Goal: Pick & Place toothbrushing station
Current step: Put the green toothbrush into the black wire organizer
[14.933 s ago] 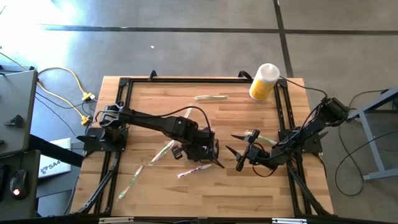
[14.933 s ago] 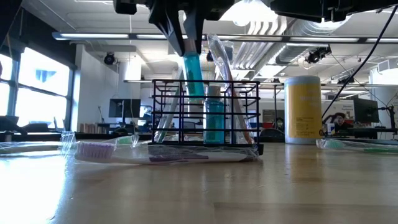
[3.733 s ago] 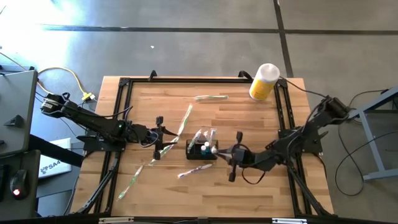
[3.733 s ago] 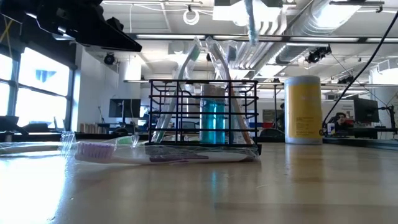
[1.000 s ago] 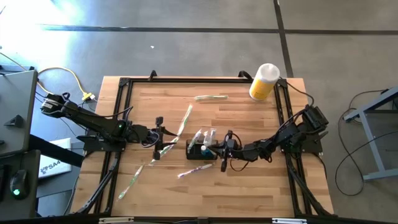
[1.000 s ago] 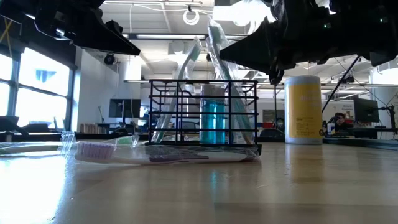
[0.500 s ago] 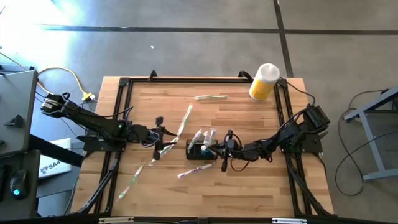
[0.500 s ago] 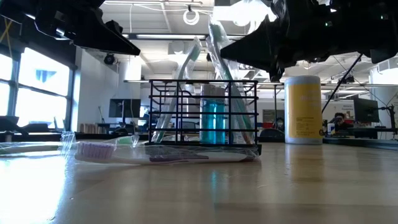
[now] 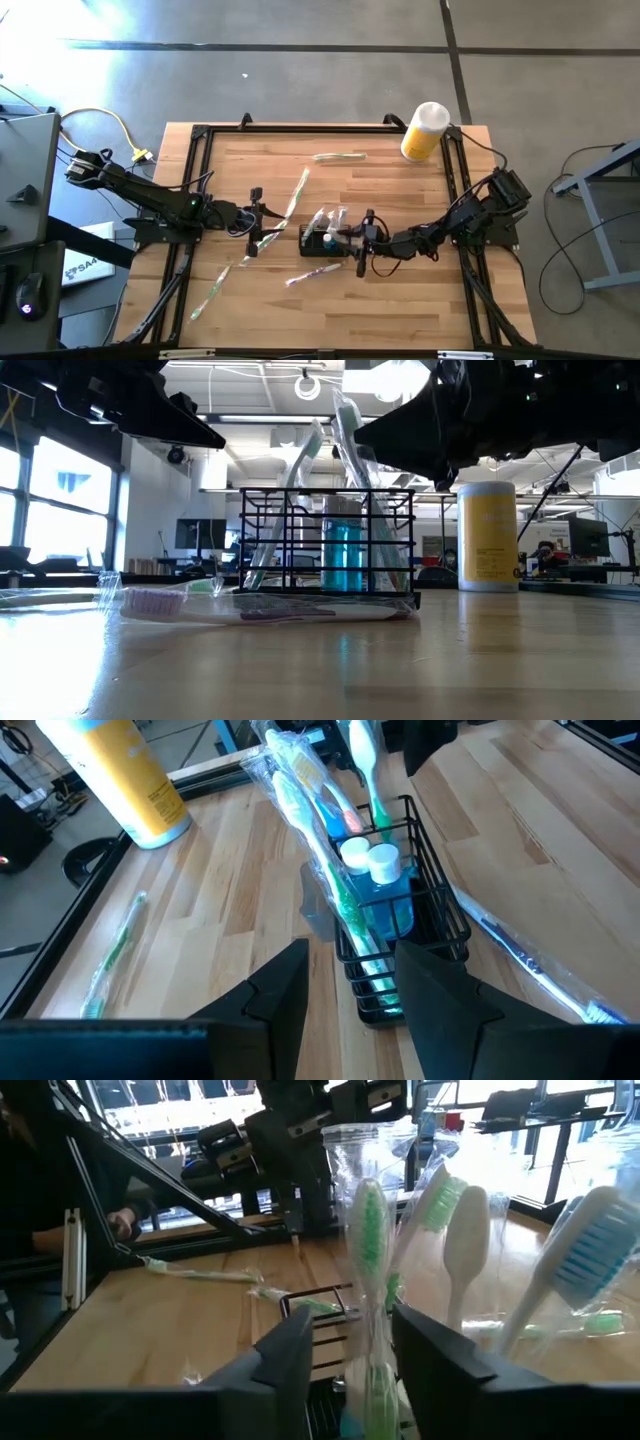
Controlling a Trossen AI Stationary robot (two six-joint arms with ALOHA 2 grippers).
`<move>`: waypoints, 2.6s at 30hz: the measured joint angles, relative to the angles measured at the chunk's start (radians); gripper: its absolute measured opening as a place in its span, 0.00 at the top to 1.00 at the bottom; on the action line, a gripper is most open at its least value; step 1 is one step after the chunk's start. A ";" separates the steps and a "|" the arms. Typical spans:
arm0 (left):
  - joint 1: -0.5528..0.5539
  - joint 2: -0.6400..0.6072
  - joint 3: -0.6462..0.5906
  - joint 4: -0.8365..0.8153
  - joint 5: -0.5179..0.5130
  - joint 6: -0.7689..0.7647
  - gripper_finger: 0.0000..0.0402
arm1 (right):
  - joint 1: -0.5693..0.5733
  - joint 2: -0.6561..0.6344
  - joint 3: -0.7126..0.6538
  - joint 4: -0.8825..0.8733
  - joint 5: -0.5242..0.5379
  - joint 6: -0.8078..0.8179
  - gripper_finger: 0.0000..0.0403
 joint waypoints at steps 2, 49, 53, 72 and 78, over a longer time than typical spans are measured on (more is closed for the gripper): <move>0.000 0.000 0.000 0.000 0.000 0.000 0.64 | 0.000 0.000 0.000 0.000 0.000 -0.017 0.62; 0.594 0.265 0.537 -0.620 0.224 -0.200 0.64 | 0.374 -0.268 0.000 -0.035 0.497 -0.435 0.55; 0.691 0.398 0.537 -0.620 0.373 -0.201 0.64 | 0.373 -0.268 0.000 -0.064 0.499 -0.411 0.55; 0.727 0.793 0.537 -0.454 0.557 -0.259 0.64 | 0.373 -0.268 0.000 -0.114 0.498 -0.330 0.55; 0.727 0.833 0.538 -0.442 0.545 -0.261 0.64 | 0.373 -0.268 0.000 -0.114 0.496 -0.329 0.55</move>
